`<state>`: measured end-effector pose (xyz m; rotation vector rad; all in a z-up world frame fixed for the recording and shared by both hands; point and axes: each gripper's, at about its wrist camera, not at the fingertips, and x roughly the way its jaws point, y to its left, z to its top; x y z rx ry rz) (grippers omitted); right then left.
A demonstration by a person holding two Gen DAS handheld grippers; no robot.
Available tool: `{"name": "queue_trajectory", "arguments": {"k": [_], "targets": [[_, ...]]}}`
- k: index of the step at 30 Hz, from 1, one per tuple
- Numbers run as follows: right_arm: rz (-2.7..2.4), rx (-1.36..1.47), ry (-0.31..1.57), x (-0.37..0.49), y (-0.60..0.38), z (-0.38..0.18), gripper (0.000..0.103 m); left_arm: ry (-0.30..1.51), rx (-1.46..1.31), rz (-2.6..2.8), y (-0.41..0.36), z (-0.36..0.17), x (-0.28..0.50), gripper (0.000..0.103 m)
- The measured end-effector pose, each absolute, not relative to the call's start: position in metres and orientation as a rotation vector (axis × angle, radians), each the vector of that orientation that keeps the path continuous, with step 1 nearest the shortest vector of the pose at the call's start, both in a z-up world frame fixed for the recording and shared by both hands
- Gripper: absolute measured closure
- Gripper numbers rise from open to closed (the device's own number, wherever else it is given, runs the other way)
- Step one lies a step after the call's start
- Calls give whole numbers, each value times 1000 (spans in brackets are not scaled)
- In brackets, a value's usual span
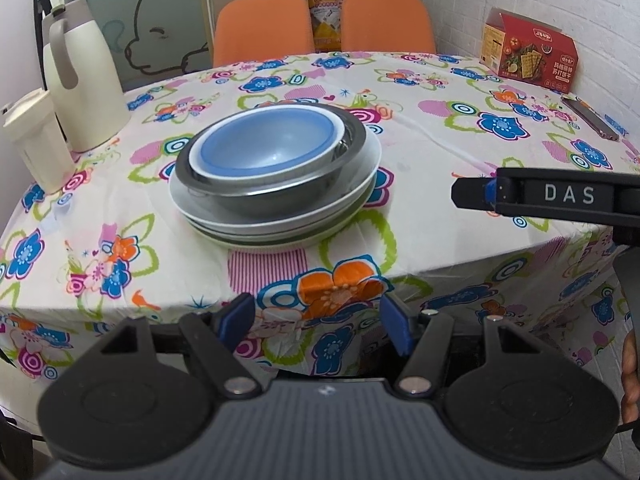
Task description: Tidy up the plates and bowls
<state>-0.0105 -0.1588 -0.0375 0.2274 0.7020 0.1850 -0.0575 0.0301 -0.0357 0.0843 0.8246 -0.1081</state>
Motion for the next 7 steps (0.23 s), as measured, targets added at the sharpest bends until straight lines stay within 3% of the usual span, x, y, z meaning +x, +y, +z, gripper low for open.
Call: {"name": "queue_trajectory", "arguments": {"k": [7], "targets": [[191,222,705,-10,-156,-37,28,798,74,-103,34,-33,-58,41]]}}
